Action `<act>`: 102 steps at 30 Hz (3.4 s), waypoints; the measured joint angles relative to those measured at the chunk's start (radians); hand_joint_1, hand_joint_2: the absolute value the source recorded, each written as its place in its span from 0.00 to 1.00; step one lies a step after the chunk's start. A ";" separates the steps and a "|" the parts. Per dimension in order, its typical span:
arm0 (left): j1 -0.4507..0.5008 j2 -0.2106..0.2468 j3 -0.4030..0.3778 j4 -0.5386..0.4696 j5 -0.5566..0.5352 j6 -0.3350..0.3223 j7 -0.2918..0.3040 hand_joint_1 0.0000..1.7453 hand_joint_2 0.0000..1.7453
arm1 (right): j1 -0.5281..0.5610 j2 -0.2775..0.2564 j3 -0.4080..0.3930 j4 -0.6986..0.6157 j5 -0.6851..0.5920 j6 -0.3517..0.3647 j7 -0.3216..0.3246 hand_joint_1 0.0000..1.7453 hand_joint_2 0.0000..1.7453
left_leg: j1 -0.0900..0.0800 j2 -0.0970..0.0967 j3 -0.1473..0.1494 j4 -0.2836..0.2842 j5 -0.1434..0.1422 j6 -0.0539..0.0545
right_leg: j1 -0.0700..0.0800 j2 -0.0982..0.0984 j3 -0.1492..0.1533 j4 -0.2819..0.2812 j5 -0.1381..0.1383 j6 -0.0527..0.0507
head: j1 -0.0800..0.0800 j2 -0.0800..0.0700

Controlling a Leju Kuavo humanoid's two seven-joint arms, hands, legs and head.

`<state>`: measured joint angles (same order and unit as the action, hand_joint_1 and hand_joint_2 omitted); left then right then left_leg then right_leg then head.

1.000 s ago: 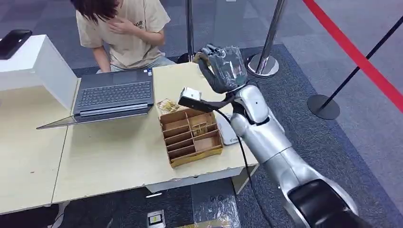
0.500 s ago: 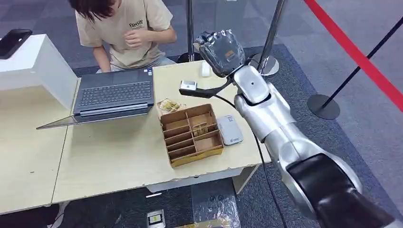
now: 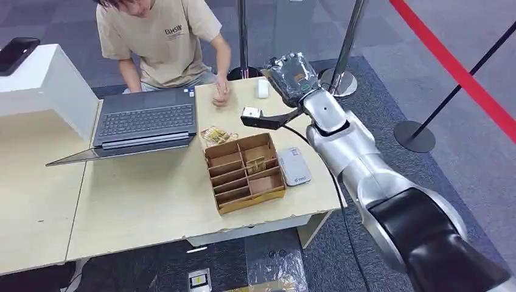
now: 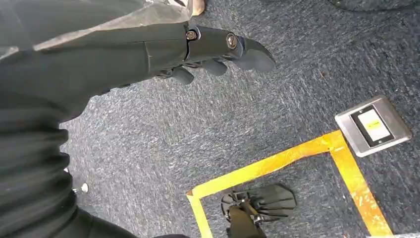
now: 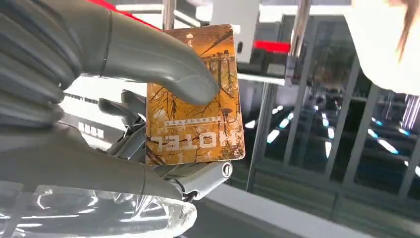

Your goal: Pass the card to the sensor for recognition and then transmit it.

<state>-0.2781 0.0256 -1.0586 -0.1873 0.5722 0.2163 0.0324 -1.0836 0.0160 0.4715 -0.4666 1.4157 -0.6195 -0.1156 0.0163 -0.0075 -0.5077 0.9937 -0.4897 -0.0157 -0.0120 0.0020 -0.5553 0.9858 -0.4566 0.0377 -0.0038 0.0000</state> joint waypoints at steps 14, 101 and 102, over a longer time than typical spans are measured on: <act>0.000 0.000 -0.006 0.000 0.001 -0.004 -0.003 0.00 1.00 | 0.003 -0.008 0.011 0.049 -0.018 0.057 -0.002 1.00 1.00 | 0.000 0.000 0.000 0.000 0.000 0.000 | 0.000 0.000 0.000 0.000 0.000 0.000 | 0.000 0.000; 0.059 0.051 0.003 0.002 0.120 0.026 -0.039 0.00 1.00 | 0.586 -0.076 0.075 -0.768 -0.666 0.306 0.008 0.19 1.00 | 0.001 0.000 0.001 0.000 -0.001 -0.001 | 0.001 0.000 0.001 0.000 -0.003 -0.001 | 0.000 0.000; 0.059 0.051 0.003 0.002 0.120 0.026 -0.039 0.00 1.00 | 0.586 -0.077 0.076 -0.765 -0.666 0.305 0.007 0.19 1.00 | 0.001 0.000 0.001 0.000 -0.001 -0.001 | 0.001 0.000 0.001 0.000 -0.003 -0.001 | 0.000 0.000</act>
<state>-0.2191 0.0763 -1.0552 -0.1854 0.6920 0.2422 -0.0069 -0.4980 -0.0607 0.5478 -1.2318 0.7500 -0.3143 -0.1087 0.0172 -0.0075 -0.5068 0.9933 -0.4912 -0.0163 -0.0110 0.0020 -0.5545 0.9859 -0.4599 0.0369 -0.0038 0.0000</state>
